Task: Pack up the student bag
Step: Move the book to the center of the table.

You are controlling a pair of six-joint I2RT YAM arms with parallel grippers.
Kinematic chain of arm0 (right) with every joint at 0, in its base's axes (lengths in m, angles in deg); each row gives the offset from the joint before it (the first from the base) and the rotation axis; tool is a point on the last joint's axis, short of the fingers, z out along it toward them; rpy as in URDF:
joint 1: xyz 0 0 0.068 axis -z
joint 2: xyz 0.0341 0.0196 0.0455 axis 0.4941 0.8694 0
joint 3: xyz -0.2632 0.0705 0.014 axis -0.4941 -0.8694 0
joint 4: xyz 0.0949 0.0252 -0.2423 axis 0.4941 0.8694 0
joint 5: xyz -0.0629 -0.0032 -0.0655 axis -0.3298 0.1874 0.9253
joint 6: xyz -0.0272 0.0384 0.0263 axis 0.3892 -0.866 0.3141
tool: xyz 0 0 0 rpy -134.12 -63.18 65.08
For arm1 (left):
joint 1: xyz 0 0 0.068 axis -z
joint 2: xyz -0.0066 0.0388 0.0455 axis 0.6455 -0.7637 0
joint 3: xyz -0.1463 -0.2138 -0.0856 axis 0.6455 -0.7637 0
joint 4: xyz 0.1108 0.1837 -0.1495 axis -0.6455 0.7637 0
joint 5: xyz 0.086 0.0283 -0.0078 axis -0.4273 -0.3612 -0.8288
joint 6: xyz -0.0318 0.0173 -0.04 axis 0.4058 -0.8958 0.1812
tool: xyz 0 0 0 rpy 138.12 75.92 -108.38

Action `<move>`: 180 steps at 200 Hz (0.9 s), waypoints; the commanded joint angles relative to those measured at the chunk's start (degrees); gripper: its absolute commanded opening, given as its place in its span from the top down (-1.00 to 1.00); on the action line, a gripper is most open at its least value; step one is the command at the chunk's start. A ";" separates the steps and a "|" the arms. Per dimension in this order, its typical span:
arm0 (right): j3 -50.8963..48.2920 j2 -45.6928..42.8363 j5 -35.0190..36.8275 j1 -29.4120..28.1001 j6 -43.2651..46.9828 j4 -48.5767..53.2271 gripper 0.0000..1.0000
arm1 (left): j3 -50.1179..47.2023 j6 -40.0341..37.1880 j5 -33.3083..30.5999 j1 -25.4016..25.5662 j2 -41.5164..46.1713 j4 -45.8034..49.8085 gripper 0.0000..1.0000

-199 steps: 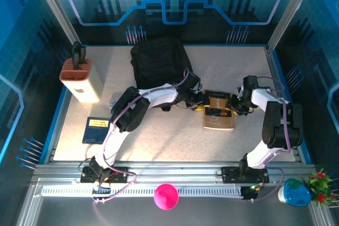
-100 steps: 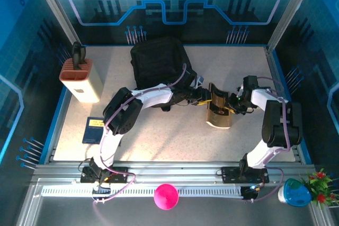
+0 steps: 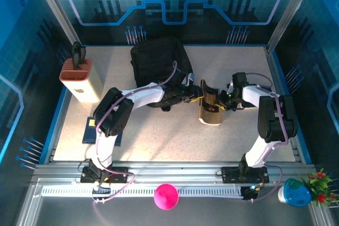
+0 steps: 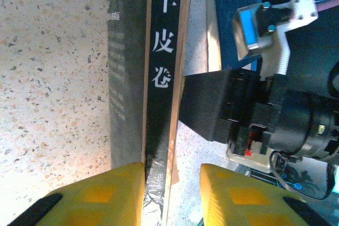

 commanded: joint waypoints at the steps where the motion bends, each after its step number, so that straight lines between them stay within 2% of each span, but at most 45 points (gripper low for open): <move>1: 1.68 2.53 -5.97 -3.99 -1.92 -1.11 0.55 | -2.59 -1.24 0.10 0.39 3.86 -1.67 0.35; 72: 7.85 7.09 -3.36 -9.37 -2.21 0.64 0.56 | -12.02 -0.45 -8.78 -2.24 11.26 1.42 0.35; 125: 9.60 9.37 -0.80 -10.33 -1.94 2.29 0.56 | -15.96 1.28 -10.83 -3.19 11.54 2.19 0.15; 180: 10.04 10.43 0.40 -10.47 -1.81 2.99 0.56 | -17.56 0.50 -16.39 -3.19 11.39 5.21 -0.12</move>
